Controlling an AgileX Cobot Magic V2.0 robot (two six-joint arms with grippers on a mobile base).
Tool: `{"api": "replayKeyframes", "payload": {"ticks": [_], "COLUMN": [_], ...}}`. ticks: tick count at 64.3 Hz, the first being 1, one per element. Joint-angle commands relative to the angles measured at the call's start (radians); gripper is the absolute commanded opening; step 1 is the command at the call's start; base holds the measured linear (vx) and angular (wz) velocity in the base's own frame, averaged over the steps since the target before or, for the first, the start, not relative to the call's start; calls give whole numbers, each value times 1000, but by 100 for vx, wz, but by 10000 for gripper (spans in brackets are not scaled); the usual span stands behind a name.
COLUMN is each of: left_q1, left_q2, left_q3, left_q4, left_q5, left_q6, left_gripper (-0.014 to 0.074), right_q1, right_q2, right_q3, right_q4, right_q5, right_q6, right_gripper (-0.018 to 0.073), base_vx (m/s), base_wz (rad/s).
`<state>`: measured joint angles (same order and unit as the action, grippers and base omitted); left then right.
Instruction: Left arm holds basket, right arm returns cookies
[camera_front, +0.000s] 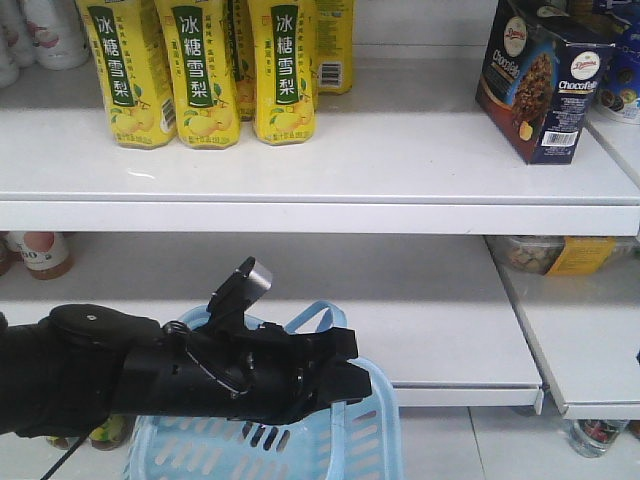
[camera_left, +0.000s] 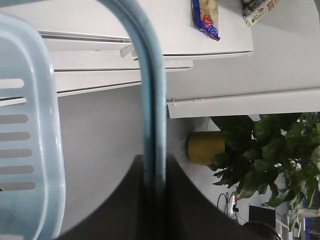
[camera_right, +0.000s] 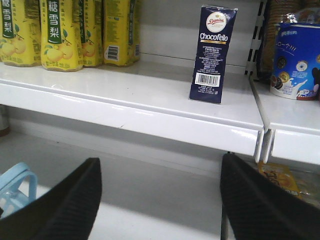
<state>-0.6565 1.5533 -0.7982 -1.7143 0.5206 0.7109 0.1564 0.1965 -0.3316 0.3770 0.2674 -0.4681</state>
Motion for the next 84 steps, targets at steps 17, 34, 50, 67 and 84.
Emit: {"api": "replayKeyframes", "payload": {"ticks": [17, 34, 50, 67, 84], "left_q1": [0, 0, 0, 0, 0], "left_q2": [-42, -42, -42, -42, -42], "left_q3": [-33, -33, -33, -33, -33], "left_q4": [-61, -61, -61, -61, -61], "left_q5": [29, 29, 29, 29, 29], "left_q6": [27, 27, 27, 27, 27], "left_gripper": [-6, -6, -6, -6, -6], "right_q1": [-6, -6, -6, -6, -6], "right_q2": [-111, -111, -111, -111, -111], "right_q3": [116, 135, 136, 138, 138], "right_q4": [-2, 14, 16, 16, 16], "right_q5": [-30, -48, -48, -46, -46], "right_q6": [14, 14, 15, 15, 15], "right_gripper": [480, 277, -9, -8, -8], "base_vx": [0, 0, 0, 0, 0], "base_wz": [0, 0, 0, 0, 0]}}
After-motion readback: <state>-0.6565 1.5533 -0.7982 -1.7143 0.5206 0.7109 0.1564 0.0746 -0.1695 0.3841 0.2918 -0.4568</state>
